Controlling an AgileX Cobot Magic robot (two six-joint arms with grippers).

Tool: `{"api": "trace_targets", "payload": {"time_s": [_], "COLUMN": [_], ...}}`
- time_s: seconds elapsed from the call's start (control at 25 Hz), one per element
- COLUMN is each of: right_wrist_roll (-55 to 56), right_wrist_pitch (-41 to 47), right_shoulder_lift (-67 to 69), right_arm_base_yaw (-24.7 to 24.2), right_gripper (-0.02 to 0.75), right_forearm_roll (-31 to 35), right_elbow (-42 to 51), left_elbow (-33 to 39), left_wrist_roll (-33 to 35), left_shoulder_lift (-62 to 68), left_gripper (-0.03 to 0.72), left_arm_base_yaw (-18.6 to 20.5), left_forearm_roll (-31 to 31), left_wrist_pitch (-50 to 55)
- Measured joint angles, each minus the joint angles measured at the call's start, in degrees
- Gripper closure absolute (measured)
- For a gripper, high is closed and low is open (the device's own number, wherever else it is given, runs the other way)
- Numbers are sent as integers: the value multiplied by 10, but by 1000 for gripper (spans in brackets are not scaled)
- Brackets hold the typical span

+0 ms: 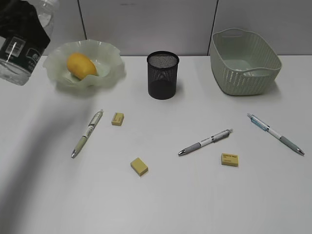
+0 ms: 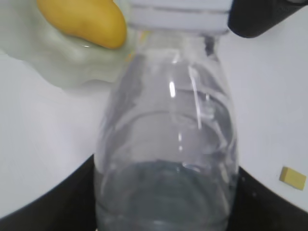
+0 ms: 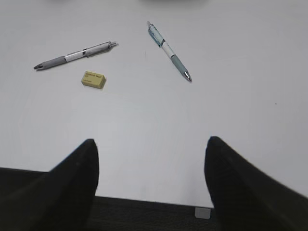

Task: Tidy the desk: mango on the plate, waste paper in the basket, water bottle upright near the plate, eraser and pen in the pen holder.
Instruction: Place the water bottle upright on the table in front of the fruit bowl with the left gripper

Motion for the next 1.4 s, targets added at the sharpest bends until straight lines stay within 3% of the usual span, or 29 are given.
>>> {"api": "trace_targets", "payload": {"time_s": [0.24,0.4,0.6,0.92,1.2,1.4], "right_wrist_roll": [0,0,0,0,0,0], "right_wrist_pitch": [0,-1,-1,-2,-2,-2], "right_shoulder_lift": [0,0,0,2,2,2], "right_arm_base_yaw": [0,0,0,0,0,0], "right_gripper": [195,195,197,196,196,197], "right_forearm_roll": [-5,0,-5,0,0,-5], "right_elbow": [0,0,0,0,0,0], "left_elbow": [211,341,445,508,513,513], "left_wrist_roll": [-1,-1,-1,-2,-87,-135], "left_shoulder_lift": [-97,-149,-169,-136,-43,17], "left_gripper": [189,191,191,193,193,193], "left_arm_base_yaw": [6,5,-24,-144,-155,-155], "left_forearm_roll": [-22,-87,-150,-168,-169,-116], "left_wrist_pitch": [-214,-392,-606,-908,-1016,-1115]}}
